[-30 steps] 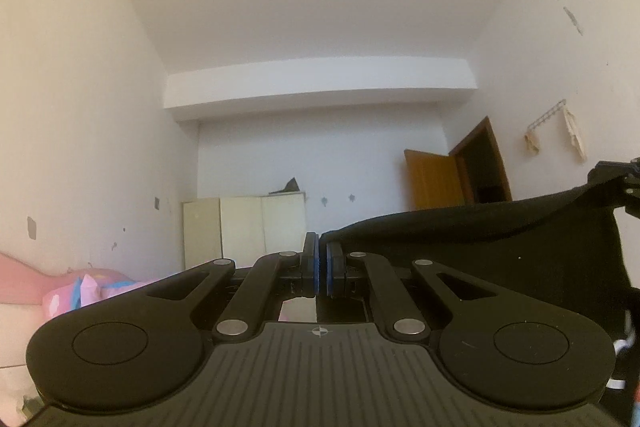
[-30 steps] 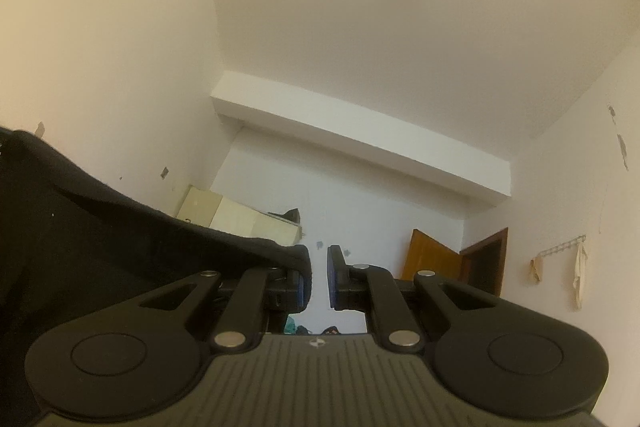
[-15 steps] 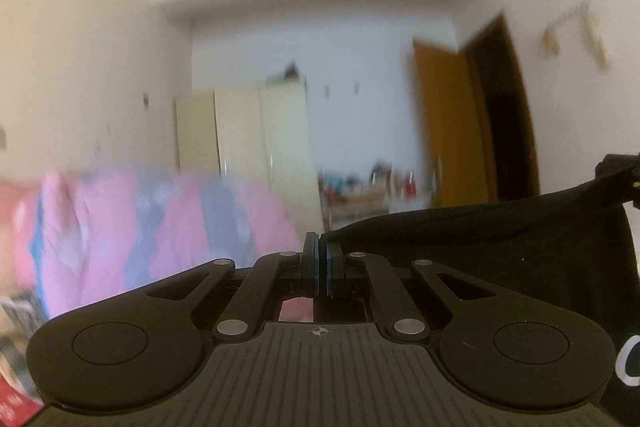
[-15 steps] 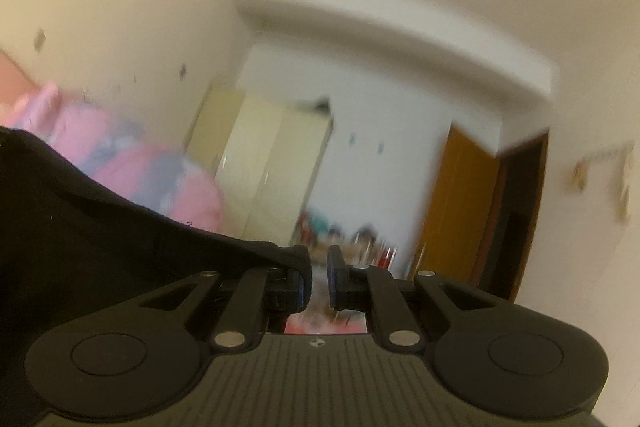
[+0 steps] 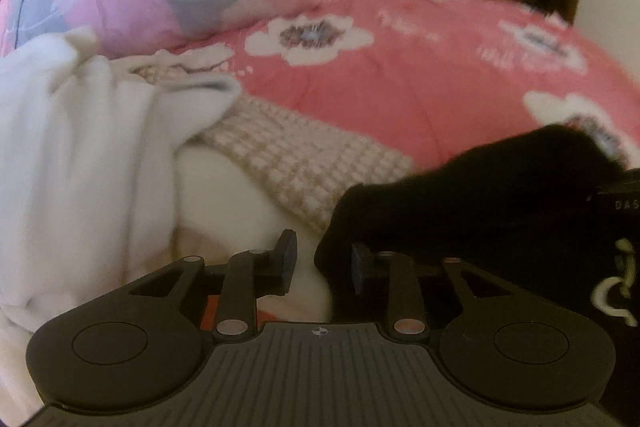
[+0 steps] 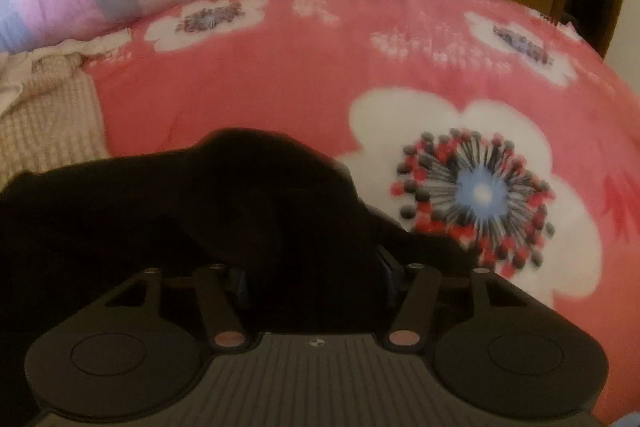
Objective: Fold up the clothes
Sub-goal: 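Raise the black shirt high with both grippers and shake it out, then lower the black shirt onto the bedspread with both grippers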
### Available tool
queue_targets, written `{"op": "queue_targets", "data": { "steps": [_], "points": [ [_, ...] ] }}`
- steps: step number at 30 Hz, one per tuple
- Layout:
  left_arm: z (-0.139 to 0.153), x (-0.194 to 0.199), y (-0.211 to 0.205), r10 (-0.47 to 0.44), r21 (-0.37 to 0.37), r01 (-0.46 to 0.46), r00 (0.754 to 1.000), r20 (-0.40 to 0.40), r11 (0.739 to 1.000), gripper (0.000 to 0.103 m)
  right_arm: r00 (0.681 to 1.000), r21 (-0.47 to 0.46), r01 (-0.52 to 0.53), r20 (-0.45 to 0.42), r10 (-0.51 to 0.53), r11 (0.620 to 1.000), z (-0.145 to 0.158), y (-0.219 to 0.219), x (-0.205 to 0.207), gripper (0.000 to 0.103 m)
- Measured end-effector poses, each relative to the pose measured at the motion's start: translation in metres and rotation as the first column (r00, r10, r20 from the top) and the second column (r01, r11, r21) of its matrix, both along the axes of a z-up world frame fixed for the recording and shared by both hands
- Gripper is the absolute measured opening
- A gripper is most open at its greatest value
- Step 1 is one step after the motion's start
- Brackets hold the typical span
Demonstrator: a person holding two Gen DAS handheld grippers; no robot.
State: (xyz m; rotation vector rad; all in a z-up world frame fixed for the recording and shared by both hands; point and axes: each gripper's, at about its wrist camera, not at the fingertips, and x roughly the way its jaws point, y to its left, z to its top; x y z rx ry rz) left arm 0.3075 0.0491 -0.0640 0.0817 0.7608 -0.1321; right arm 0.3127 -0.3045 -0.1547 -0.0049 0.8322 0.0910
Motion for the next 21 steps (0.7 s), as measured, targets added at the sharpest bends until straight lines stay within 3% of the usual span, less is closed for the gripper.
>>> {"op": "queue_targets", "data": {
  "steps": [3,5,6,8,10,15,21],
  "points": [
    [0.033,-0.016,0.015,0.022,-0.039,-0.020,0.999,0.034,0.999,0.040,0.998,0.052,-0.003,0.057,0.000,0.999,0.026,-0.014,-0.014,0.083],
    [0.059,-0.036,0.023,0.020,-0.045,-0.016,0.995,0.096,0.999,0.056,0.995,0.092,0.000,0.099,-0.009,0.996,0.054,-0.026,-0.022,0.094],
    [0.070,-0.051,0.028,0.016,-0.047,-0.010,0.992,0.127,0.999,0.059,0.992,0.109,0.000,0.123,-0.013,0.994,0.068,-0.032,-0.028,0.099],
    [0.095,-0.069,0.031,0.002,-0.047,0.006,0.986,0.166,0.999,0.067,0.985,0.142,-0.001,0.170,-0.023,0.990,0.096,-0.044,-0.039,0.100],
    [0.112,-0.094,0.036,-0.026,-0.047,0.036,0.981,0.190,0.998,0.070,0.982,0.160,0.006,0.183,-0.036,0.987,0.105,-0.044,-0.043,0.100],
    [0.123,-0.125,0.029,-0.085,-0.002,0.087,0.972,0.217,0.996,0.072,0.975,0.203,0.024,0.211,-0.068,0.979,0.125,-0.045,-0.052,0.100],
    [0.116,-0.098,0.022,-0.015,-0.081,0.029,0.984,0.177,0.996,0.072,0.964,0.254,0.044,0.242,-0.108,0.966,0.148,-0.047,-0.064,0.100]
  ]
}}
